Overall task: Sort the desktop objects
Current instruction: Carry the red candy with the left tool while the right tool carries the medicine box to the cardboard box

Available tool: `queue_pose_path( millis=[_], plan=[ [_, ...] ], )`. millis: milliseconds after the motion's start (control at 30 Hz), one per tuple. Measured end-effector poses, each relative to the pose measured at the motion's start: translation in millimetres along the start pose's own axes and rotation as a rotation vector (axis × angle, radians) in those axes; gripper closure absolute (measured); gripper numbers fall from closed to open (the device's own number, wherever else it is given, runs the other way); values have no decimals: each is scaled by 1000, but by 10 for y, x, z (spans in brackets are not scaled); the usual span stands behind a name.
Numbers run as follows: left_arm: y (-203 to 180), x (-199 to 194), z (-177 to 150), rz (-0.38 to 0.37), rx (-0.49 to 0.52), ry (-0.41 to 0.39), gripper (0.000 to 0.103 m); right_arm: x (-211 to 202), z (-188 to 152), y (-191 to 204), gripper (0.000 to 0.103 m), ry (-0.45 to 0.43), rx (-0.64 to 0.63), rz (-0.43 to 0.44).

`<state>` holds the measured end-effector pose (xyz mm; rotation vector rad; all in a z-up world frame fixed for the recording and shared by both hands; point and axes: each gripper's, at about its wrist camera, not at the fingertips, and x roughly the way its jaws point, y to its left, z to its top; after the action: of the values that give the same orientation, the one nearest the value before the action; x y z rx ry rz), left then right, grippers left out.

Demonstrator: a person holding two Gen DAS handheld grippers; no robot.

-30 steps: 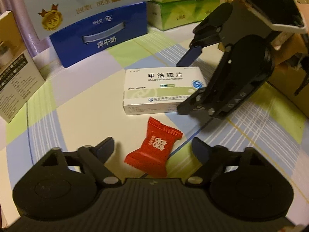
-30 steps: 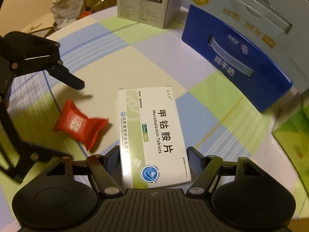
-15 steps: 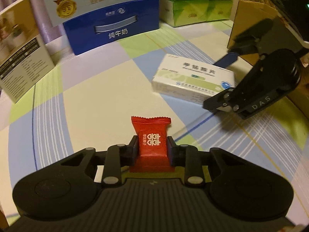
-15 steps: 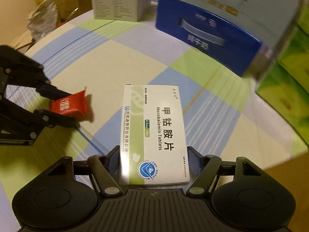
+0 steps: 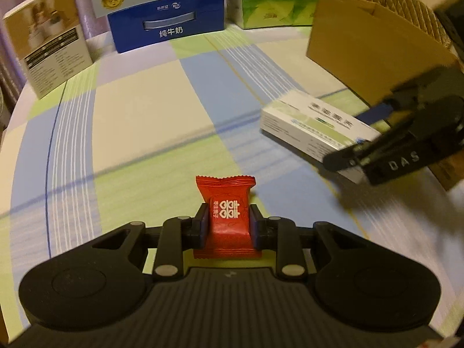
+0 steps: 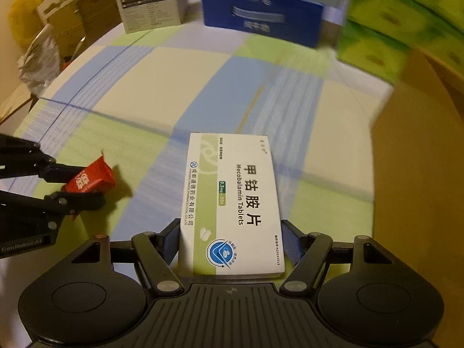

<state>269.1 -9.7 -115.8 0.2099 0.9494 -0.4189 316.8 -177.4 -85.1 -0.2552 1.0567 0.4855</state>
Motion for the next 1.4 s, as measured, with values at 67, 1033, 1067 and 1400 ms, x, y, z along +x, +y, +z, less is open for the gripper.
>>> queue_pose_path(
  millis=[67, 1033, 1067, 1400],
  plan=[
    [-85, -98, -111, 11, -15, -1, 80, -142, -217, 82, 35, -4, 31, -10],
    [-320, -359, -730, 112, -72, -175, 64, -306, -1062, 330, 24, -225, 97, -53],
    [-318, -357, -726, 110, -75, -174, 65, -308, -1056, 330, 24, -231, 99, -53],
    [-325, -359, -697, 88, -135, -168, 68, -264, -1035, 378, 34, -246, 95, -47]
  ],
)
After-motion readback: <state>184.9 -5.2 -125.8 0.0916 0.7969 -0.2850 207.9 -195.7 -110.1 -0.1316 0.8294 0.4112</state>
